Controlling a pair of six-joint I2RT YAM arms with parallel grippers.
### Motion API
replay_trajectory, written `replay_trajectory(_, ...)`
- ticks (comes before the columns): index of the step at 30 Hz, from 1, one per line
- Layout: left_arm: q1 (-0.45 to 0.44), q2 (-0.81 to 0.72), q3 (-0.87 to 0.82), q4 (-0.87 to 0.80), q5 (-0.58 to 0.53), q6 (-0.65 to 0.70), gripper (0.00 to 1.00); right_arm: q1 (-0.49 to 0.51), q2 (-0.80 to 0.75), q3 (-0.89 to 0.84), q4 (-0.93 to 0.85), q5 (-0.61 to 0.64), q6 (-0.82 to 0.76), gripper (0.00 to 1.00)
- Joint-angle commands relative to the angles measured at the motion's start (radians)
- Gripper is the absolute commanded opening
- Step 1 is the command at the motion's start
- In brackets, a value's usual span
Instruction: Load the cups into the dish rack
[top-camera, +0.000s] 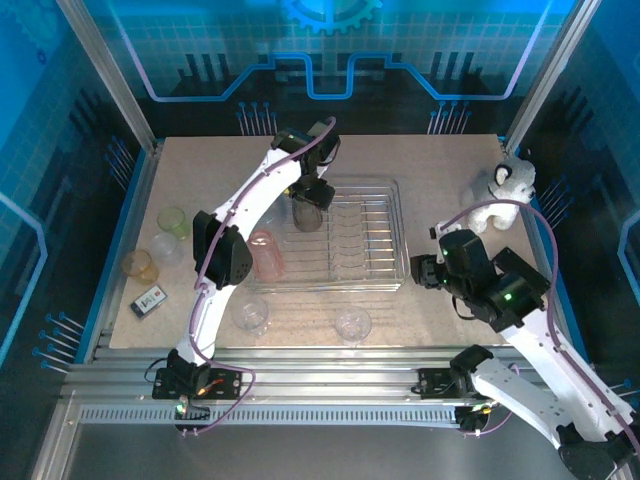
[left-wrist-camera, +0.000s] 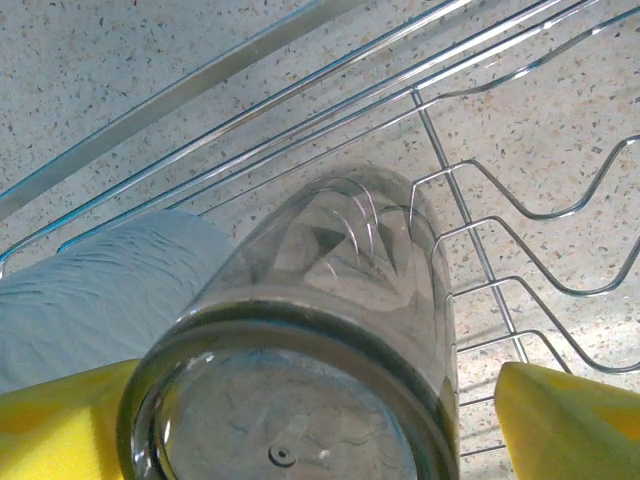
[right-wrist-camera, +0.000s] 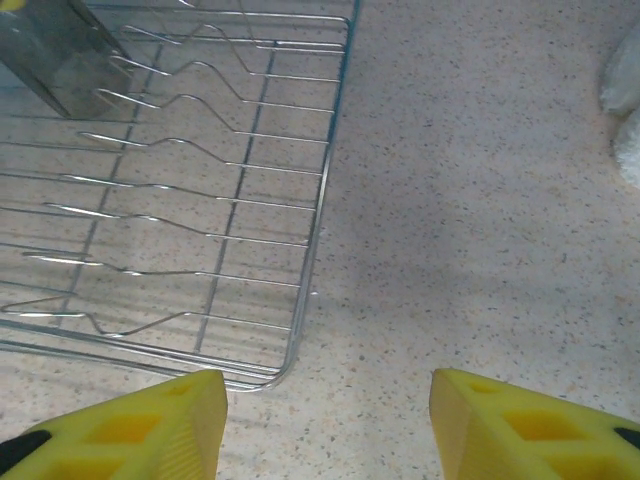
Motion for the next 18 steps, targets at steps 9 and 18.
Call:
replay_trajectory(9,-0.037,-0.207,-0.079,0.089,-0.085,0.043,0.99,-0.023,0.022,0.131,-0.210,-0.257,0.087,0.63)
replay_trajectory(18,-0.037,-0.734,-0.660,0.471,-0.108,-0.055,0.99,0.167,0.031,0.096,-0.269,-0.297,0.345,0.62)
